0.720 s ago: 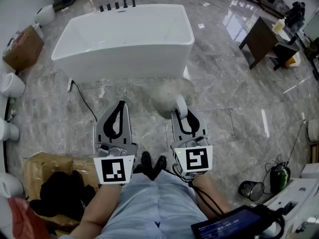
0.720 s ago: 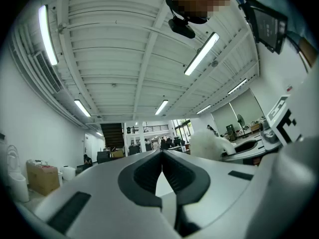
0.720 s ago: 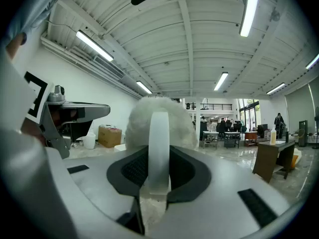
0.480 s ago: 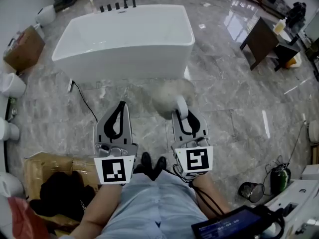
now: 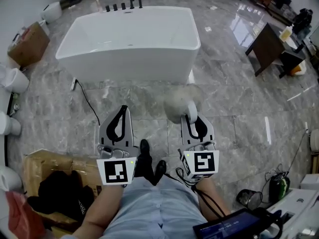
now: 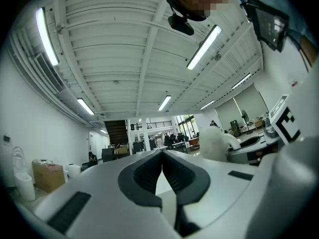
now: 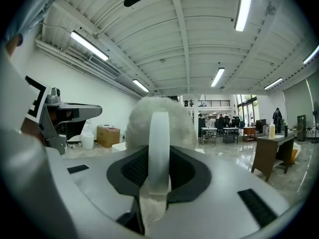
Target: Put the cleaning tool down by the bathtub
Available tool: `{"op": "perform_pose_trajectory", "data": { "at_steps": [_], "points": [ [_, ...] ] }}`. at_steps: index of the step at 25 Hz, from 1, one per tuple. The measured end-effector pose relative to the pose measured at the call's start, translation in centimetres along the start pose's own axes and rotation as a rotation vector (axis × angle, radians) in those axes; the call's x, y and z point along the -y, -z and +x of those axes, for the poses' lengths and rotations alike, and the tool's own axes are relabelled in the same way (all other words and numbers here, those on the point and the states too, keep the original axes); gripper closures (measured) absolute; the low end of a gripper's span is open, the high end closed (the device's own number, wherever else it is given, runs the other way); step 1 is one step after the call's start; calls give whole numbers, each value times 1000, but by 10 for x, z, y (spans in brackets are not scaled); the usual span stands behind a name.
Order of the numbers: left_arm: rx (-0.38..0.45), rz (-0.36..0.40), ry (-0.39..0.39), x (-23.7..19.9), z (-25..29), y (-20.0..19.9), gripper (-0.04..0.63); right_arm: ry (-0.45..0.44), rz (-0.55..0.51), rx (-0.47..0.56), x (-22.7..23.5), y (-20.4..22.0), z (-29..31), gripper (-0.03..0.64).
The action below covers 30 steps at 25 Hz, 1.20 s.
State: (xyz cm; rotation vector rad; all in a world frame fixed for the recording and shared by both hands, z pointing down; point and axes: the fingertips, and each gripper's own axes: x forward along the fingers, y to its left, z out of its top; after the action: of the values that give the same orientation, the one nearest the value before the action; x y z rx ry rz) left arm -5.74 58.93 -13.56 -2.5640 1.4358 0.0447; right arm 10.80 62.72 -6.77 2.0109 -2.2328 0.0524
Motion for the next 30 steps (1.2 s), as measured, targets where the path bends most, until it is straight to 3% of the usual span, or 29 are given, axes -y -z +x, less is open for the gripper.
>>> {"op": "perform_pose_trajectory", "data": {
  "at_steps": [10, 18, 30],
  "points": [
    [-31, -4, -34, -44, 53, 38, 578, -4, 4, -38, 3, 14, 75, 520],
    [-77, 31, -25, -107, 147, 83, 578, -26, 10, -73, 5, 20, 197, 520],
    [-59, 28, -27, -197, 269, 101, 578, -24, 11, -48, 7, -9, 343, 520]
  ]
}}
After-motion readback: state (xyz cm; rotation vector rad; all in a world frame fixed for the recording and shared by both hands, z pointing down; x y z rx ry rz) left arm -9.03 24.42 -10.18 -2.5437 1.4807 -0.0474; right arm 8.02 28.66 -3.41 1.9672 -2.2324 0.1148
